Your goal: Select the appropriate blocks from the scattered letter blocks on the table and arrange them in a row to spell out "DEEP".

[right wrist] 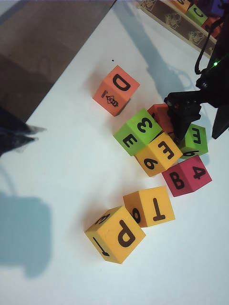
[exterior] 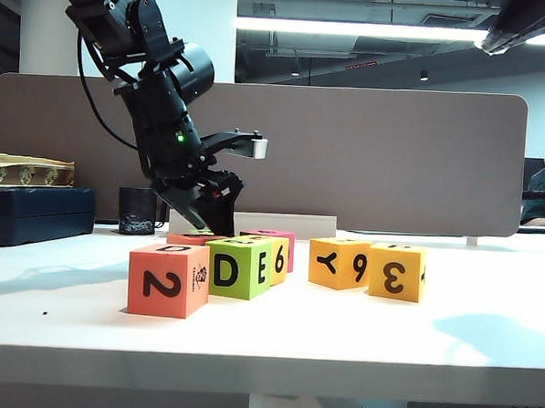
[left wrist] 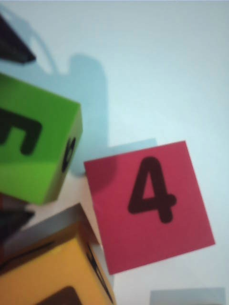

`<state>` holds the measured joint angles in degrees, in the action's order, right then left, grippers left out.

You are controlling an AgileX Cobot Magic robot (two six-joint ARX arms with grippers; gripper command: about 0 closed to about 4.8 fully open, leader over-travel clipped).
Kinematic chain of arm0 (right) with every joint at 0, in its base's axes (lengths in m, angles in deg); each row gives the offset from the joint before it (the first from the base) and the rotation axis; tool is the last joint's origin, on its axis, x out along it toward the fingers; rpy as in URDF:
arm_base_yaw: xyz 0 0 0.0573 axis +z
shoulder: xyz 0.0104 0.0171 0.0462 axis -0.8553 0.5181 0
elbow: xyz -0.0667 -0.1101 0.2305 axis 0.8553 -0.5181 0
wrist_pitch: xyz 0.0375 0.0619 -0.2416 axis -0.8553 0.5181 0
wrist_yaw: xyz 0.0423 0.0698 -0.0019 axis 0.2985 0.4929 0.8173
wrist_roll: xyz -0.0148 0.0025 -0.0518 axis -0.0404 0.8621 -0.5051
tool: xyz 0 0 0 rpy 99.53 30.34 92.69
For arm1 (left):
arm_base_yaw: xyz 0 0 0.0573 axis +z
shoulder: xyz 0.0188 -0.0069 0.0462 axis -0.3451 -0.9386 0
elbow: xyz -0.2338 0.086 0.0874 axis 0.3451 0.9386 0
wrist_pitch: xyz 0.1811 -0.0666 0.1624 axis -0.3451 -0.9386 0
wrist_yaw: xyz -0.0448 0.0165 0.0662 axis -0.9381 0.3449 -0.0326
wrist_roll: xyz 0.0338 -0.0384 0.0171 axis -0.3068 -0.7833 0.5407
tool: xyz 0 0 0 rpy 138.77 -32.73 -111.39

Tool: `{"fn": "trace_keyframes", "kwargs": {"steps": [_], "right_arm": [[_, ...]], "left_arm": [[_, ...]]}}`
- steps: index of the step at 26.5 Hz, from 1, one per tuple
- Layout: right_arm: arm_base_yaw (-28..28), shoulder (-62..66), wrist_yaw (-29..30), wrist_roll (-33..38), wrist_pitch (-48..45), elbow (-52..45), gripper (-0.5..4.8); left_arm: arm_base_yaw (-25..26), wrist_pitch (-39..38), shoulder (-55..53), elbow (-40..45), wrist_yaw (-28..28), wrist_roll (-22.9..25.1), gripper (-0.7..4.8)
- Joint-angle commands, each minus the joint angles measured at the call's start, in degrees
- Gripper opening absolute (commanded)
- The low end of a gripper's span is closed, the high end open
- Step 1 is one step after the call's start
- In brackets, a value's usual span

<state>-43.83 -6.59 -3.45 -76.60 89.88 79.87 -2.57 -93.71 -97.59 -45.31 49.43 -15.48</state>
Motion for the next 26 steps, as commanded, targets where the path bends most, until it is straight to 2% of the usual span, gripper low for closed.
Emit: {"fn": "trace_keyframes", "kwargs": {"steps": [1, 4, 7, 11, 15, 22, 26], "right_arm": [[0.02, -0.17, 0.11, -0.13, -0.94, 0.17, -0.06], [0.02, -0.17, 0.11, -0.13, -0.94, 0.17, -0.06], [0.02, -0.17, 0.09, -0.15, -0.96, 0.17, -0.06], [0.02, -0.15, 0.09, -0.15, -1.03, 0.17, -0.06], [0.02, -0.17, 0.09, -0.15, -1.60, 0.17, -0.06], [0.02, -0.17, 0.11, -0.15, -2.34, 0.17, -0.06], [0.02, -0.15, 0.09, -0.15, -2.40, 0.17, -0.05]], "left_arm": [[-0.02, 0.44, -0.55, -0.11, 0.07, -0.02, 3.01], [-0.02, 0.42, -0.61, -0.11, 0.09, -0.04, 2.73], [-0.02, 0.50, -0.59, -0.11, 0.09, -0.52, 2.71], [-0.04, 0.94, -0.37, -0.63, 0.24, -3.21, 2.72], [-0.07, -3.17, -0.28, -6.10, 0.28, -7.15, 2.72], [-0.07, -16.35, -0.17, -19.65, 0.24, -16.11, 2.72], [-0.55, -31.98, -0.17, -29.16, -1.49, -27.87, 2.72]]}}
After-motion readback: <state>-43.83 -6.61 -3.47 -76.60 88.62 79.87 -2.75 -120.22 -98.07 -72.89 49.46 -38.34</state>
